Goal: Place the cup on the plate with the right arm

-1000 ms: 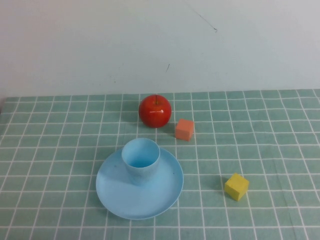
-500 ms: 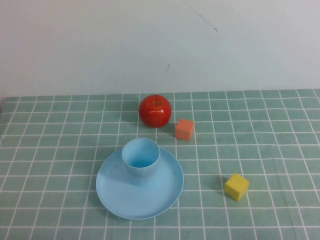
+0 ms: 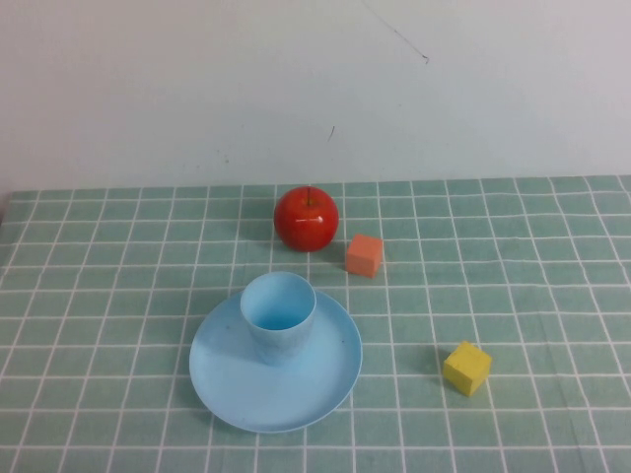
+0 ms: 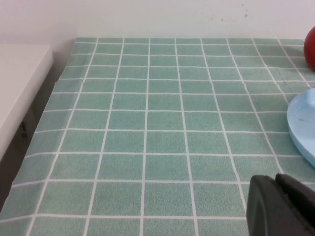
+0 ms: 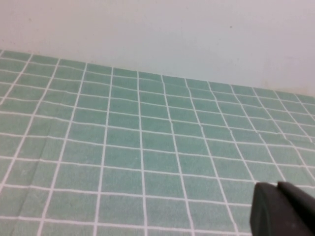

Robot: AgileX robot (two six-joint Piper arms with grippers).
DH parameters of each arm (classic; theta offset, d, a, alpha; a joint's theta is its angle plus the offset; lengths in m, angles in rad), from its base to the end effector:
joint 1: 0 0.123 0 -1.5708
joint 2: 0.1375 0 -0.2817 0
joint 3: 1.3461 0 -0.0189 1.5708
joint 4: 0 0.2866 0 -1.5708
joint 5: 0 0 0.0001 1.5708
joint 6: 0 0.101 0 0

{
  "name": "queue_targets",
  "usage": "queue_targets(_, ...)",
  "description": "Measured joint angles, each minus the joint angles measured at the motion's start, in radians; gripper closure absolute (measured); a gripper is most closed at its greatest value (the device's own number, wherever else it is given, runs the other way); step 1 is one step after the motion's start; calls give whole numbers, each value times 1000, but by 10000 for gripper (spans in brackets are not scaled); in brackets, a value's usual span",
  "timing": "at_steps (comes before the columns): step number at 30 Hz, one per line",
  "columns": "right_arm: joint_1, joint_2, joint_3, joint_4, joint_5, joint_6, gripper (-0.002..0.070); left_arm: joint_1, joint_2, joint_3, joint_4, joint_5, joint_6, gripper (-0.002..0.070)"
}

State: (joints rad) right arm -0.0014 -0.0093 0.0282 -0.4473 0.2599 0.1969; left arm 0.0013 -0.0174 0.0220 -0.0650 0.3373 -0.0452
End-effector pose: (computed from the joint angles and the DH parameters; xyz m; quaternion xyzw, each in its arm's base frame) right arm 0.1042 -0.0114 0.1807 -0.0540 0.7614 -0.1189 0.6350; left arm 0.1021 -0.0020 0.1738 -0.0361 0.7901 -0.0407 0.6105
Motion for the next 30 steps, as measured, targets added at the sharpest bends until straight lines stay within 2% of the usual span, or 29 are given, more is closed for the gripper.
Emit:
queue_targets(10, 0, -2, 0, 40, 1, 36, 679, 0, 0, 0, 0, 0, 0, 678)
queue_targets(12, 0, -2, 0, 69, 2, -10, 679, 0, 0, 0, 0, 0, 0, 678)
queue_targets(19, -36, -2, 0, 341, 89, -328, 679, 0, 0, 0, 0, 0, 0, 678)
queue_targets(30, -69, -2, 0, 375, 93, -369, 679, 0, 0, 0, 0, 0, 0, 678)
